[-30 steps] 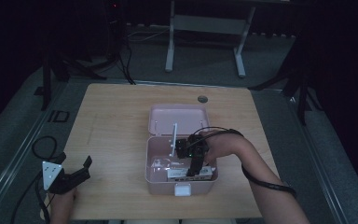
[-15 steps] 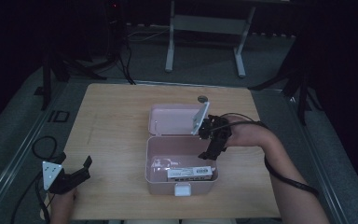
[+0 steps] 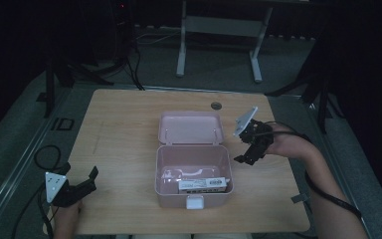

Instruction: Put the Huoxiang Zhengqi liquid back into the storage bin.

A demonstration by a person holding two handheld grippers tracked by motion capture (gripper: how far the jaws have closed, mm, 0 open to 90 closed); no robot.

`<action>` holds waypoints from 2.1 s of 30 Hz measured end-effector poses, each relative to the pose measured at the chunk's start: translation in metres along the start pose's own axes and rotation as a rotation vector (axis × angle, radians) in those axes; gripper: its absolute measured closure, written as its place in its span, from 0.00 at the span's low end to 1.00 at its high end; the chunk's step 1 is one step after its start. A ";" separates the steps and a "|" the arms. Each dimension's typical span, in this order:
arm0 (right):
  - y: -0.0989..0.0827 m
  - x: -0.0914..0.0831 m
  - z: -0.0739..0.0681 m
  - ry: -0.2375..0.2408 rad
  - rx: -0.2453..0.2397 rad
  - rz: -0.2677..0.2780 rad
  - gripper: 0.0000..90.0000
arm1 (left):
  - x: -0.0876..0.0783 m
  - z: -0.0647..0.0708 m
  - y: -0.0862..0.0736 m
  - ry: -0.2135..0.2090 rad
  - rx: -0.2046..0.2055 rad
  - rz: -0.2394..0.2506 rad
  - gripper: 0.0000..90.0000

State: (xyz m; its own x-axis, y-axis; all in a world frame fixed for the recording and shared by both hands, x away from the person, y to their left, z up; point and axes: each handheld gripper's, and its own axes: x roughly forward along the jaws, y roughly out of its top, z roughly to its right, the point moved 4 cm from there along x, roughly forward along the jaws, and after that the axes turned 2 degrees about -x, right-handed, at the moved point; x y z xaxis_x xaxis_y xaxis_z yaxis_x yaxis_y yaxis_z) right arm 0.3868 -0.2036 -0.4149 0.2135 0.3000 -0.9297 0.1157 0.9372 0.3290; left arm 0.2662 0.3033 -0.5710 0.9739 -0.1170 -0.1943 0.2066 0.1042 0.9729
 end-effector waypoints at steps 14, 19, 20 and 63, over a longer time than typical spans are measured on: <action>-0.053 0.066 0.018 -0.182 0.192 0.101 0.15 | 0.000 0.000 0.000 0.001 0.001 0.002 0.04; -0.067 0.083 0.017 -0.251 0.259 0.183 0.15 | 0.000 0.000 0.000 -0.002 -0.004 0.002 0.04; -0.071 0.087 0.017 -0.266 0.271 0.189 0.15 | 0.000 0.000 0.000 -0.002 -0.004 0.002 0.04; -0.179 0.087 0.010 -0.550 0.904 0.654 0.14 | 0.000 0.000 0.000 0.003 0.001 -0.001 0.04</action>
State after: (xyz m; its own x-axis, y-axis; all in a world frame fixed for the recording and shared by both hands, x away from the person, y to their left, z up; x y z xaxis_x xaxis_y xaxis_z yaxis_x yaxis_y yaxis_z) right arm 0.3945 -0.3474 -0.5535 0.8355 0.3453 -0.4275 0.4141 0.1159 0.9028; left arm 0.2663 0.3032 -0.5710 0.9741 -0.1141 -0.1953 0.2071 0.1033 0.9728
